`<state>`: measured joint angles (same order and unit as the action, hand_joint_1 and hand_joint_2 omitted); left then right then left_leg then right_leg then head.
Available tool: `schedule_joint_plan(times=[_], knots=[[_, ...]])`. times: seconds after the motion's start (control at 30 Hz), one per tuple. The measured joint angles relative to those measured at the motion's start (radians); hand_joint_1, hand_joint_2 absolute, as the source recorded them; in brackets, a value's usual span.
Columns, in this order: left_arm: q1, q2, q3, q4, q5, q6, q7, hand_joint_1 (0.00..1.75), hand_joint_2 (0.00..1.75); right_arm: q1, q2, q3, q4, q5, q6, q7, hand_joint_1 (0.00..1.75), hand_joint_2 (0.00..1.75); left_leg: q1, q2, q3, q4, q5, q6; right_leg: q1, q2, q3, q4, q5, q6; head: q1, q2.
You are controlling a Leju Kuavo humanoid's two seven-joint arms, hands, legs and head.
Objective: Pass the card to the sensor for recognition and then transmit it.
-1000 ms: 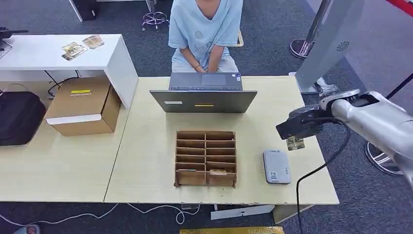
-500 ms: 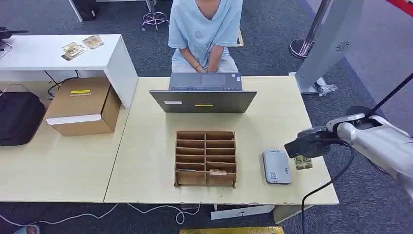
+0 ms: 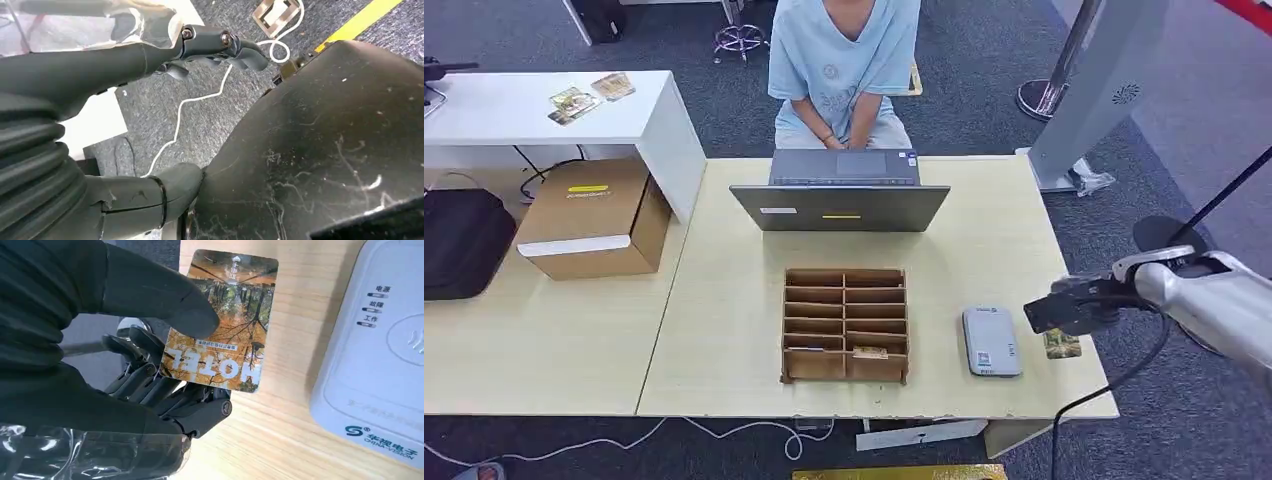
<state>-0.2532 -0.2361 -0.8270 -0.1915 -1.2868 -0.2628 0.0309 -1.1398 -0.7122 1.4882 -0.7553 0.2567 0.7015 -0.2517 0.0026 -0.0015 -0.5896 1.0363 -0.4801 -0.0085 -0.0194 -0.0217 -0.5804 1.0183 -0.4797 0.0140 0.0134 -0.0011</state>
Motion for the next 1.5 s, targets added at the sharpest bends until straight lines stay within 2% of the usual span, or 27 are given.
schedule_joint_plan(times=[0.3, 0.67, 1.5], knots=[[0.000, 0.000, 0.018, 0.000, 0.014, 0.001, 0.002, 0.00, 1.75, 0.001, 0.018, -0.015, 0.002, 0.016, 0.005, -0.026, 1.75, 1.75, 0.000, 0.000, -0.001, 0.000, 0.000, 0.000, 0.000, -0.001, 0.000, 0.000, 0.000, 0.000, 0.000, 0.000], [0.002, 0.003, 0.034, 0.000, 0.024, 0.011, 0.002, 0.00, 1.75, -0.010, 0.092, -0.015, 0.014, 0.038, 0.049, -0.041, 1.75, 1.75, 0.000, -0.001, 0.000, 0.000, 0.000, 0.000, 0.000, -0.001, 0.000, 0.000, 0.000, 0.000, 0.000, 0.000], [0.004, 0.004, 0.052, 0.000, 0.042, 0.011, 0.020, 0.00, 1.75, -0.030, 0.140, -0.004, 0.022, 0.021, 0.061, -0.042, 1.75, 1.75, 0.000, 0.000, 0.000, 0.000, 0.000, 0.000, 0.000, -0.001, 0.000, 0.000, 0.000, 0.000, 0.000, 0.000]])
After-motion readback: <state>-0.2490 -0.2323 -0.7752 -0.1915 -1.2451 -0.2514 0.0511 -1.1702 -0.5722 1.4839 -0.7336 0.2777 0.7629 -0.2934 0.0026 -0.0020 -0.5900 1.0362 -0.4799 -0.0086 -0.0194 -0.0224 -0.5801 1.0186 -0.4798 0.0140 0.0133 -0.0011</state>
